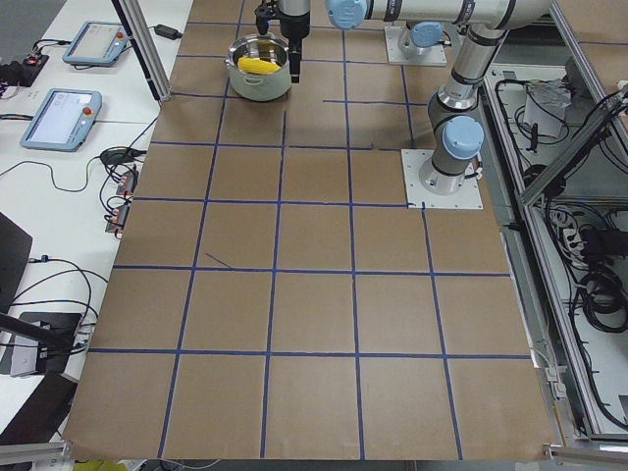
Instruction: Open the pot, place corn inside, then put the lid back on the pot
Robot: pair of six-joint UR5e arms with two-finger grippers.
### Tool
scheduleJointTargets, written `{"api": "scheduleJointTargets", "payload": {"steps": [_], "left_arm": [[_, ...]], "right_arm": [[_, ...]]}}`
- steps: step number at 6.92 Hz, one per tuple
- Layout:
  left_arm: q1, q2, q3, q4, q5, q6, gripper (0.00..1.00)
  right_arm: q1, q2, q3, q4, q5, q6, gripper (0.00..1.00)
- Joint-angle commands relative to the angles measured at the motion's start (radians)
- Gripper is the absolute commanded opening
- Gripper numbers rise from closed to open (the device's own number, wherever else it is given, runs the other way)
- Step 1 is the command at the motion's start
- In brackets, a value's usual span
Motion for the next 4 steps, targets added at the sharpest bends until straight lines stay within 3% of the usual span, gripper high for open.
{"api": "scheduleJointTargets", "payload": {"steps": [1,4], "left_arm": [[-0.013,0.020,-0.018,-0.002,0.001,0.001,1.00],[-0.013,0.002,0.011,-0.007,0.060,0.001,1.00]], "right_arm": [[0.028,-0.014,0.000,0.008,0.008,0.010,0.06],[0.185,0.064,0.022,-0.011,0.008,0.163,0.06]]}}
